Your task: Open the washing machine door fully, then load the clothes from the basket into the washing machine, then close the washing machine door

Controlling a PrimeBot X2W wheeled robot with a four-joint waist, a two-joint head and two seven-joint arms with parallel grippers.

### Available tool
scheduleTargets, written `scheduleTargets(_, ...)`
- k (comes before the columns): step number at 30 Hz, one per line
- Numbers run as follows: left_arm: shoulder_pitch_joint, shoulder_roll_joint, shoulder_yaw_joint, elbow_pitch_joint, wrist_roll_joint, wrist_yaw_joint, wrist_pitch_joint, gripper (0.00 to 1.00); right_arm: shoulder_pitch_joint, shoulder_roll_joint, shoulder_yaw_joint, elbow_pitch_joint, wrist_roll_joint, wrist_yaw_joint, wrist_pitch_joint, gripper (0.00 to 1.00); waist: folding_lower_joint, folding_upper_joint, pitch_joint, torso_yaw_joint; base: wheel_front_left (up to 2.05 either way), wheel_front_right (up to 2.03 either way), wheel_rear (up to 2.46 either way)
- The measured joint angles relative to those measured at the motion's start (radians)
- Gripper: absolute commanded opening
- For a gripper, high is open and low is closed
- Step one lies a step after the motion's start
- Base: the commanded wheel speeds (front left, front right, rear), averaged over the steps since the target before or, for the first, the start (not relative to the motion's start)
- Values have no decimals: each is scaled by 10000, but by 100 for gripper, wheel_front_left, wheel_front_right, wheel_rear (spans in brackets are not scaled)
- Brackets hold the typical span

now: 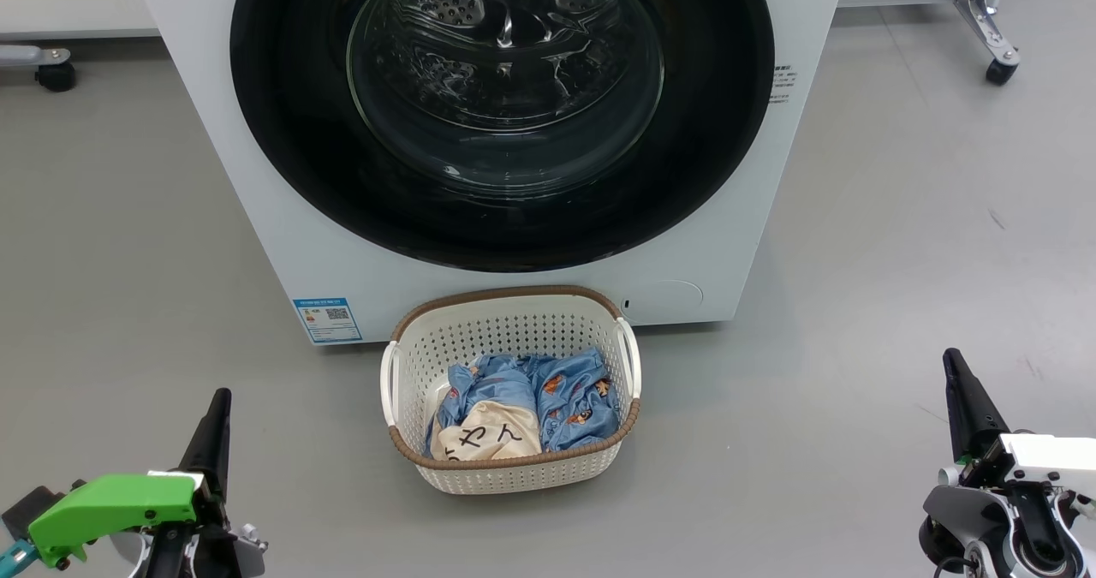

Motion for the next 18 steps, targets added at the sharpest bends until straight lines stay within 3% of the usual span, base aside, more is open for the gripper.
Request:
scheduleTargets(5, 0, 0, 4, 0, 0, 0, 0, 0, 0, 0, 0, 0, 0, 0, 0, 0, 0, 0, 0, 0, 0, 0, 0)
scheduleTargets(6, 0, 0, 4, 0, 0, 0, 0, 100, 0, 0, 0, 0, 0, 0, 0, 100, 0, -1, 0, 0, 0, 0, 0)
scheduleTargets(18, 469, -247, -134, 483, 50, 17, -19, 100, 540, 257, 46, 497, -115, -12, -12, 100, 0, -1, 6, 0, 0, 0, 0)
